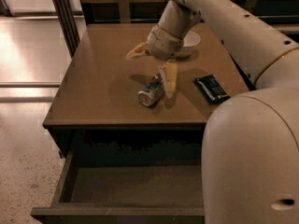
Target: Place redbull can into top drawer
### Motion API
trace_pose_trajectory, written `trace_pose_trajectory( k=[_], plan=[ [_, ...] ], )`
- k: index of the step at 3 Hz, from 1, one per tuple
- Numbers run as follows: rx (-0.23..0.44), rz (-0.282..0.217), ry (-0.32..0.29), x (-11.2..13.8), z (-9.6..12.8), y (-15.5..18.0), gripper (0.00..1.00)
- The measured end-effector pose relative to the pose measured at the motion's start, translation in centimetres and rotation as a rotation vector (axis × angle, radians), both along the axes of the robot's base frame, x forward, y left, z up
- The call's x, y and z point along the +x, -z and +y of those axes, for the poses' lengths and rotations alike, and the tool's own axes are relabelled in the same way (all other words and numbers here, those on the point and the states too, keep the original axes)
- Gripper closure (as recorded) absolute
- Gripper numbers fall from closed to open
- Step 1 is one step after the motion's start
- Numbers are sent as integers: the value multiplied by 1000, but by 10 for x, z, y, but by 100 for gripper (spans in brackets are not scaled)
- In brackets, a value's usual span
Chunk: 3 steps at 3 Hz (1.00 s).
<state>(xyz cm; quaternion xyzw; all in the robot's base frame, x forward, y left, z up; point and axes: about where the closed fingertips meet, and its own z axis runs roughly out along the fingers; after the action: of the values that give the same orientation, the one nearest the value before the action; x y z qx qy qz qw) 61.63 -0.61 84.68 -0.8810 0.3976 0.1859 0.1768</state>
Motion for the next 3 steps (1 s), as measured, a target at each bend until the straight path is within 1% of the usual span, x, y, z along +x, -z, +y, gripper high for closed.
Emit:
trace_pose_trajectory(
  k=[1,2,3],
  plan=[
    [-18,11,11,1,0,10,0],
    [-20,44,46,-8,-9,20,0],
    [-6,69,93,-18,-15,30,5]
  ],
)
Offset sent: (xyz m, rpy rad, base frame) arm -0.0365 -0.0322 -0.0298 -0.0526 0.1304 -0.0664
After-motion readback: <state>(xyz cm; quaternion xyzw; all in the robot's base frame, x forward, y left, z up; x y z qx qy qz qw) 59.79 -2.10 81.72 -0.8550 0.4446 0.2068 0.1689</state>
